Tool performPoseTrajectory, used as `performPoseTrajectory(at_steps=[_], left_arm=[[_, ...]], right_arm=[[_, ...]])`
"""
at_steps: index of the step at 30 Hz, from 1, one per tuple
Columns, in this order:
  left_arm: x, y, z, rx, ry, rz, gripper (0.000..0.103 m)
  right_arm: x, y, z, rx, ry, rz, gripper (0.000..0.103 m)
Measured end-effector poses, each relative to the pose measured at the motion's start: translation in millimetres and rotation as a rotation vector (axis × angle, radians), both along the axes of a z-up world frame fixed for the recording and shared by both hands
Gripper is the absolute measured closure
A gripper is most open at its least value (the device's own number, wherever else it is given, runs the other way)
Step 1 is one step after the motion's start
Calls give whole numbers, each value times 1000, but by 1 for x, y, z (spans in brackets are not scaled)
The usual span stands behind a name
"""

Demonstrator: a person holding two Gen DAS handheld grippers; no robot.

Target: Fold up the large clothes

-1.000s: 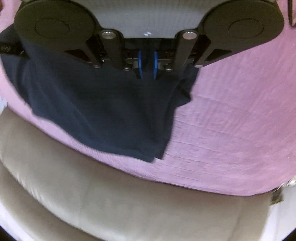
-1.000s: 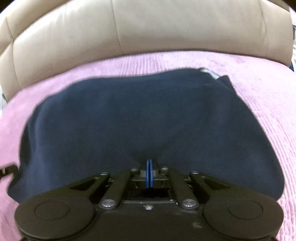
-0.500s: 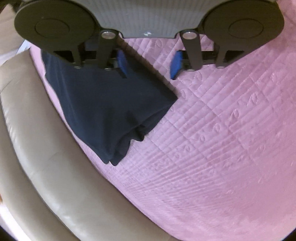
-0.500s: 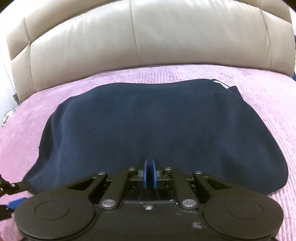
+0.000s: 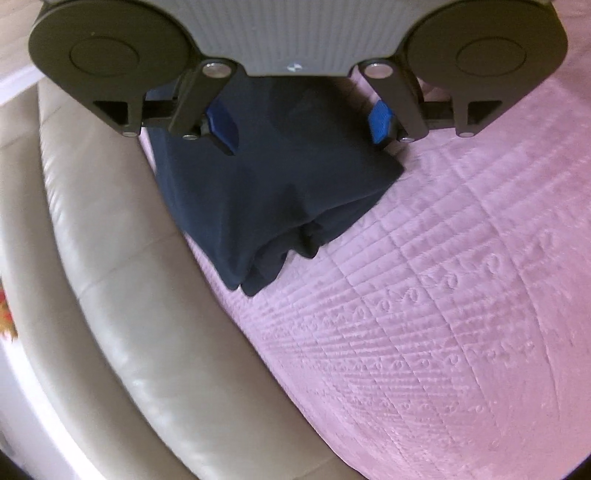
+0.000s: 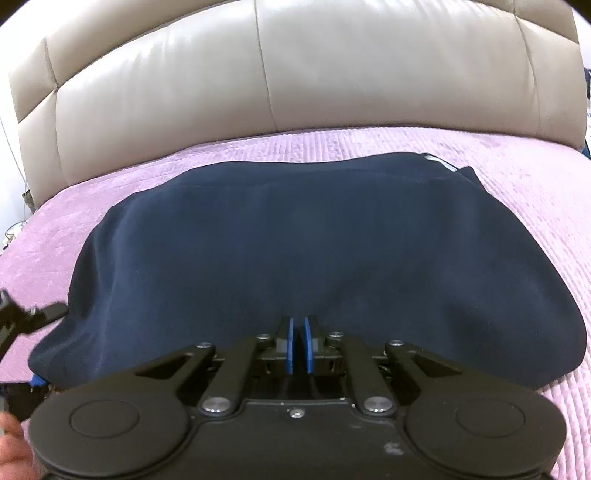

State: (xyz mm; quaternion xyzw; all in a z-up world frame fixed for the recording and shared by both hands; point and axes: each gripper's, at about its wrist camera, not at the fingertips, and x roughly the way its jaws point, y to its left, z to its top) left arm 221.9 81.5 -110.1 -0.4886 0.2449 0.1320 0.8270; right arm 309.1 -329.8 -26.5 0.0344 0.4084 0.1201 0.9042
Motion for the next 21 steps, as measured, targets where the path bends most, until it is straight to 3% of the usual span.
performPoseTrajectory(at_steps=[3,6,8,9,10,13,16,21], left_arm=[[7,-3,-4,-14,-44,40,30],[18,-10,-3,34,-49,46,35],[31,-14,-2,73,-16,4,64],[37,-13,-4,66,-4,-26,91],[40,-13,-5,63,5,-36,96],[36,-14,7,96,-43,-48,97],[35,-19,30,144,-134,-109,97],[46,-51,75,246,-291,-249,97]], right_arm=[[0,2,3,-18,-26,-2,95],[-6,3,23,-15,-95,-5,95],[-12,7,39,-17,-154,6,95],[-13,9,44,-12,-170,15,95],[-15,11,48,-5,-180,21,95],[-11,18,37,19,-134,54,96],[4,20,-9,54,38,67,96],[5,-16,-33,320,72,-74,98]])
